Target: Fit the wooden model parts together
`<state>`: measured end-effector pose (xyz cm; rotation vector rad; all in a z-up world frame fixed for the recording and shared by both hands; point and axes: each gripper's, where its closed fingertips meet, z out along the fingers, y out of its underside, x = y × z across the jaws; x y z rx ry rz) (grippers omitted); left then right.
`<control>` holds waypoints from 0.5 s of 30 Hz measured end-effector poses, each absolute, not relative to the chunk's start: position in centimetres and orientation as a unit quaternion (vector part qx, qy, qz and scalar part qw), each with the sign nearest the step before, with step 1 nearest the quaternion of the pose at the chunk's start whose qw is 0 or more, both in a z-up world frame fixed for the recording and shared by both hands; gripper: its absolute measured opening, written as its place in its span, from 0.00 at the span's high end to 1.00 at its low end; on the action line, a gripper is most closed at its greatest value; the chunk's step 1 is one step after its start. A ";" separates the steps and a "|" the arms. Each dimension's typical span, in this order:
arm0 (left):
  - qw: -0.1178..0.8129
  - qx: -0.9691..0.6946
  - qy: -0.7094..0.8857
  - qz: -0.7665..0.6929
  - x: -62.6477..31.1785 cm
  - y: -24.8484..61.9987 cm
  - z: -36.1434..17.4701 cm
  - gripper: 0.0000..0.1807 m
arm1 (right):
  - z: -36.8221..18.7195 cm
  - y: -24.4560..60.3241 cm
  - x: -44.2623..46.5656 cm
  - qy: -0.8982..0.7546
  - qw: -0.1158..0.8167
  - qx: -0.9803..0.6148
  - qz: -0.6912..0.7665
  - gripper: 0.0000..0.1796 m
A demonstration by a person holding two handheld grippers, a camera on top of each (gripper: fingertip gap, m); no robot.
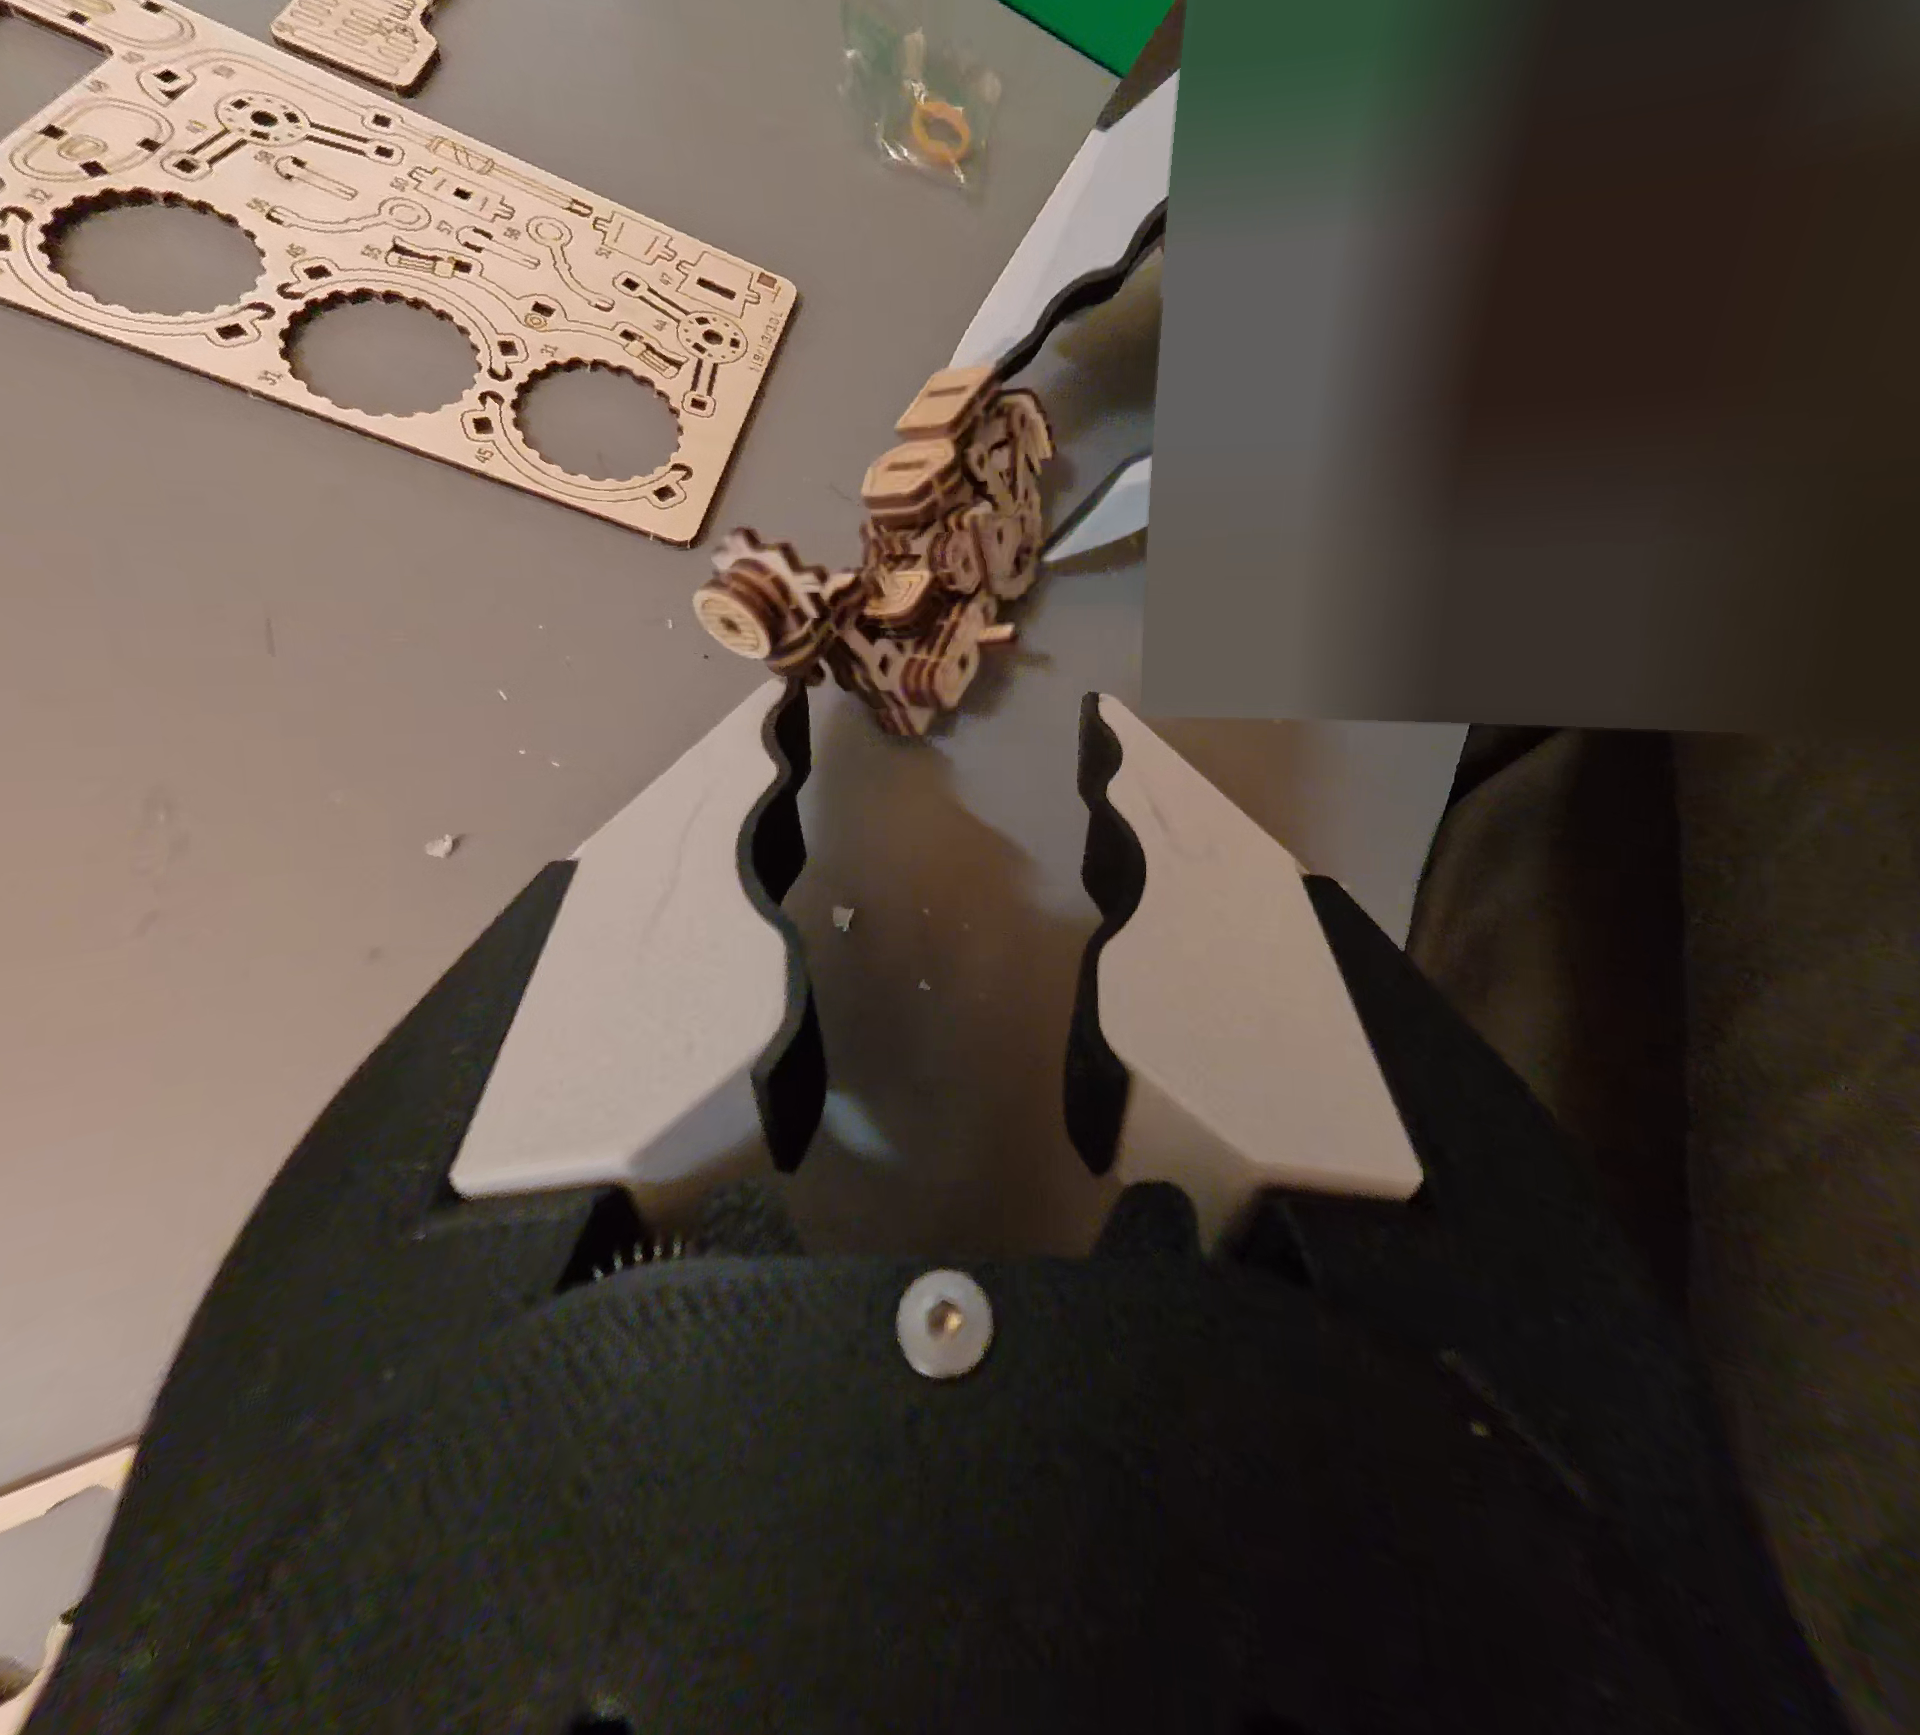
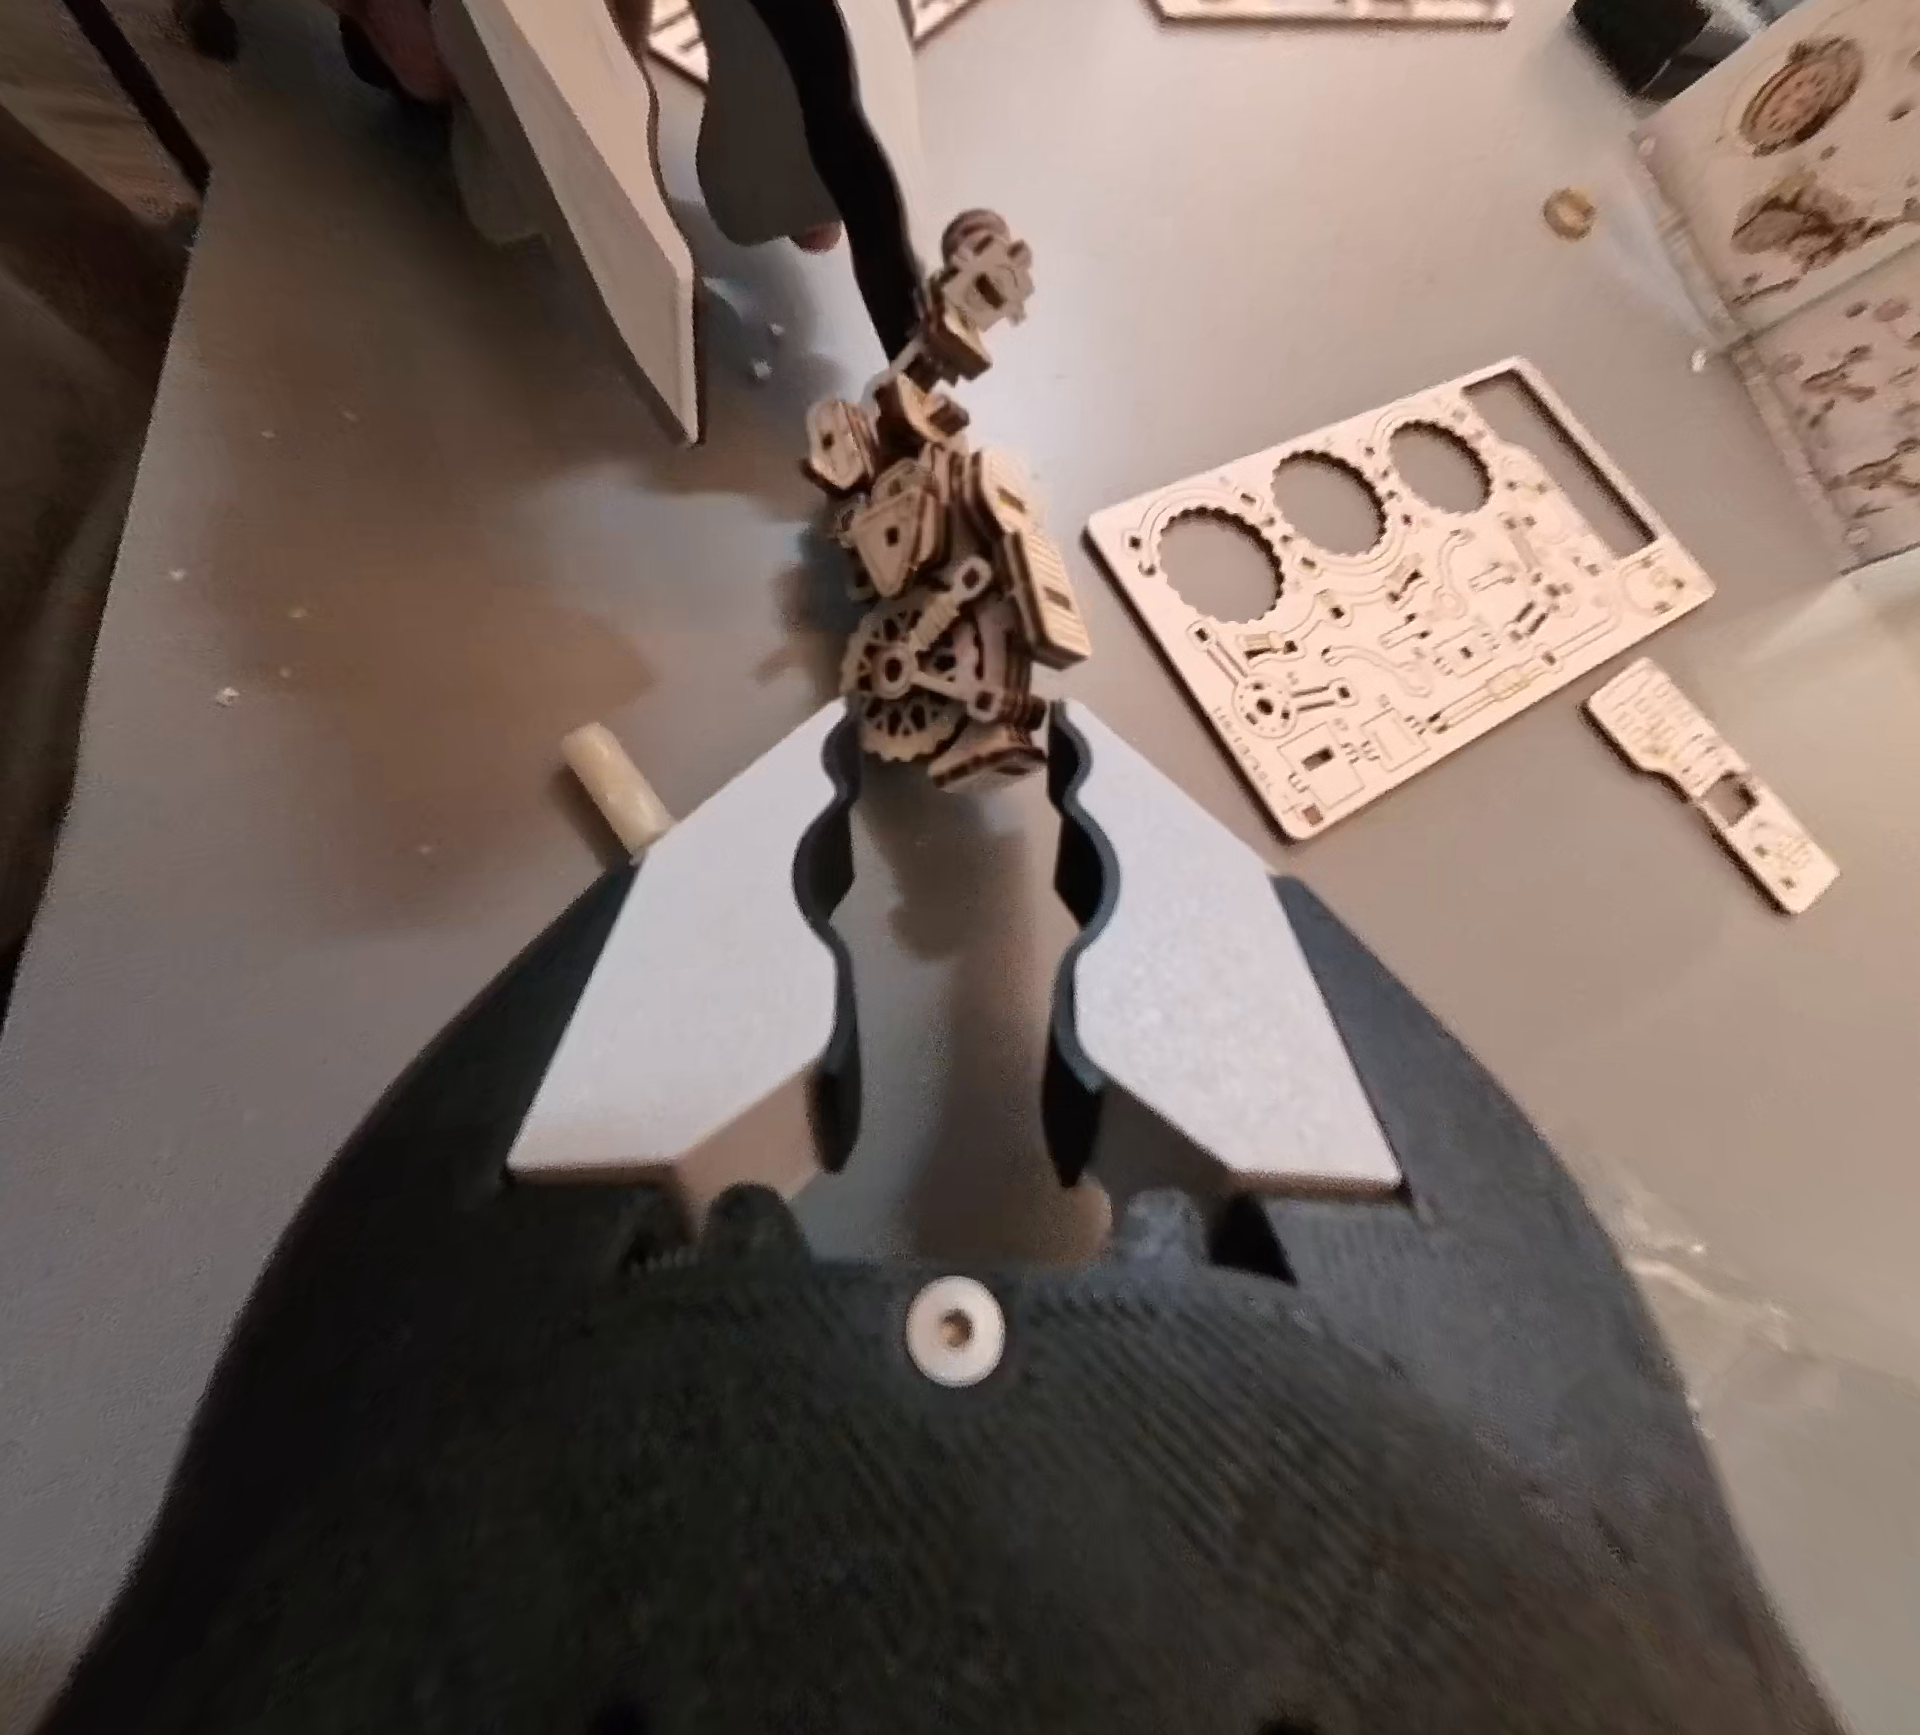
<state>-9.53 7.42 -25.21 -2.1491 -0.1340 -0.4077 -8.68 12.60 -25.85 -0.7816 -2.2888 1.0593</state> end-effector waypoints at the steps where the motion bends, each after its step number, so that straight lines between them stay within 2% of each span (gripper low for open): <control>1: 0.458 -0.872 -0.056 -0.165 -9.6 7.4 -25.2 0.72 | -26.2 12.6 -8.6 -0.843 0.238 -0.293 0.383 0.80; 9: 0.463 -0.869 -0.058 -0.164 -9.7 7.4 -25.0 0.77 | -25.9 12.4 -8.5 -0.839 0.225 -0.301 0.394 0.86; 15: 0.457 -0.869 -0.089 -0.170 -10.7 7.3 -25.3 0.79 | -25.1 12.3 -9.1 -0.847 0.323 -0.227 0.355 0.87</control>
